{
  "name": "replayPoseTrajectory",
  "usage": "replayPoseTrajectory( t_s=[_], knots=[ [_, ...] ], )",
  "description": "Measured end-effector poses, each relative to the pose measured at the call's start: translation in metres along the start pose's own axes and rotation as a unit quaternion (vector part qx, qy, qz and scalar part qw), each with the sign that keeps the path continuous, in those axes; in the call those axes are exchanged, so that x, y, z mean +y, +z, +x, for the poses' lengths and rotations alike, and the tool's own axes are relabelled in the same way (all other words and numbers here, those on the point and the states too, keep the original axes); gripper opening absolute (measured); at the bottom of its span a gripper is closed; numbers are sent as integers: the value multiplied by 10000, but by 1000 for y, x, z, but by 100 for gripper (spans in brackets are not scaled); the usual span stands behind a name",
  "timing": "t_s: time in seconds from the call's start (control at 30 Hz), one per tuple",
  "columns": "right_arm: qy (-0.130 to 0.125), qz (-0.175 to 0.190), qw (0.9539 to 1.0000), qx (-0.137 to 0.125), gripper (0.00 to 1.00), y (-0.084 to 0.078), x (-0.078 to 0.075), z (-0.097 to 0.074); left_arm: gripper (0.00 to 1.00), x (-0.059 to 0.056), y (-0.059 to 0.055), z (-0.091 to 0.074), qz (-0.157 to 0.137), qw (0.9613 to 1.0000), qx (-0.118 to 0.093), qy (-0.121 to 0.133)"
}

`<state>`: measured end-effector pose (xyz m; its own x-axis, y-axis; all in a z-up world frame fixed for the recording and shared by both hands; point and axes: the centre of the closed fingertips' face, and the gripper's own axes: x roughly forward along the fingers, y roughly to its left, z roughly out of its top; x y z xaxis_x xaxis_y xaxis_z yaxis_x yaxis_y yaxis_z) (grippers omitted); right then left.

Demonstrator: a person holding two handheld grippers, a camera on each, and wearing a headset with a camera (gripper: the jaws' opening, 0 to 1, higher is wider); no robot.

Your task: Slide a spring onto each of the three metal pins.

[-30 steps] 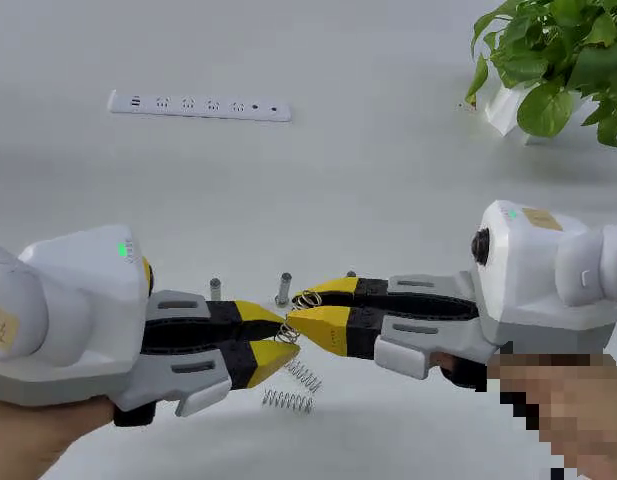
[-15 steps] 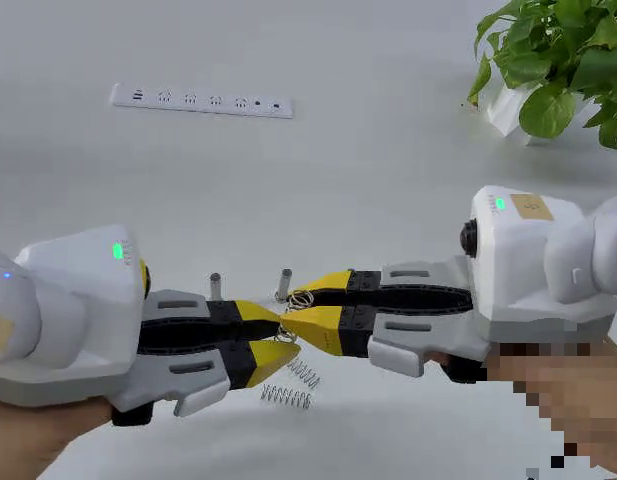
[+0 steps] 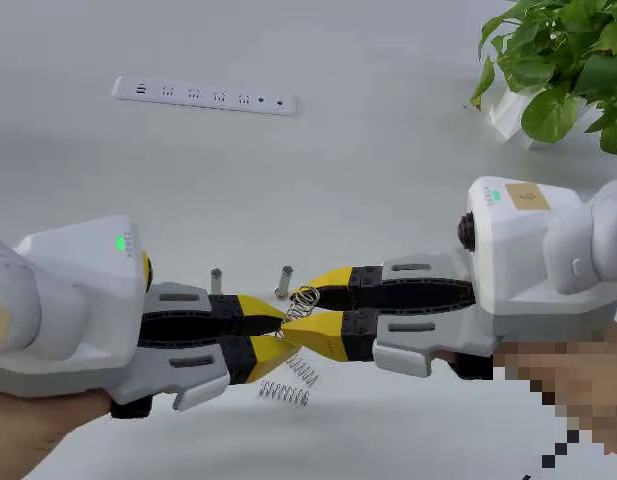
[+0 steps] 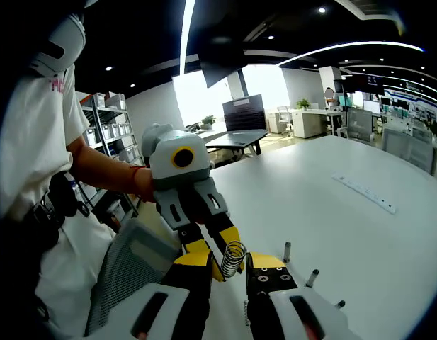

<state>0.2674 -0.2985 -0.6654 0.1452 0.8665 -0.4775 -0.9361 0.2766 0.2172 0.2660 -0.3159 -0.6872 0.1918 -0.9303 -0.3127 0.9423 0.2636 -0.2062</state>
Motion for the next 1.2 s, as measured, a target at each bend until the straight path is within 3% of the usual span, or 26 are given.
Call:
replayPoseTrajectory(
  t_s=[0.17,0.3,0.57,0.67,0.93,1.2],
  knots=[
    [246,-483,9970,553,18,1,0,-8,6,-2,-2,0,48,10000,42,-45],
    [516,-873,9894,1043,19,2,3,-11,6,-4,-1,1,88,9999,31,-72],
    [1162,-1522,9626,1916,21,5,9,-9,6,-7,-3,2,153,9998,43,-129],
    [1386,-1775,9469,2294,20,0,10,-9,6,-8,-2,2,161,9998,19,-136],
    [1642,-2098,9237,2754,13,-8,12,-5,6,-8,0,3,158,9998,-42,-151],
    [1756,-2204,9130,2950,9,-15,12,-6,6,-9,-1,4,168,9997,-42,-178]
  ],
)
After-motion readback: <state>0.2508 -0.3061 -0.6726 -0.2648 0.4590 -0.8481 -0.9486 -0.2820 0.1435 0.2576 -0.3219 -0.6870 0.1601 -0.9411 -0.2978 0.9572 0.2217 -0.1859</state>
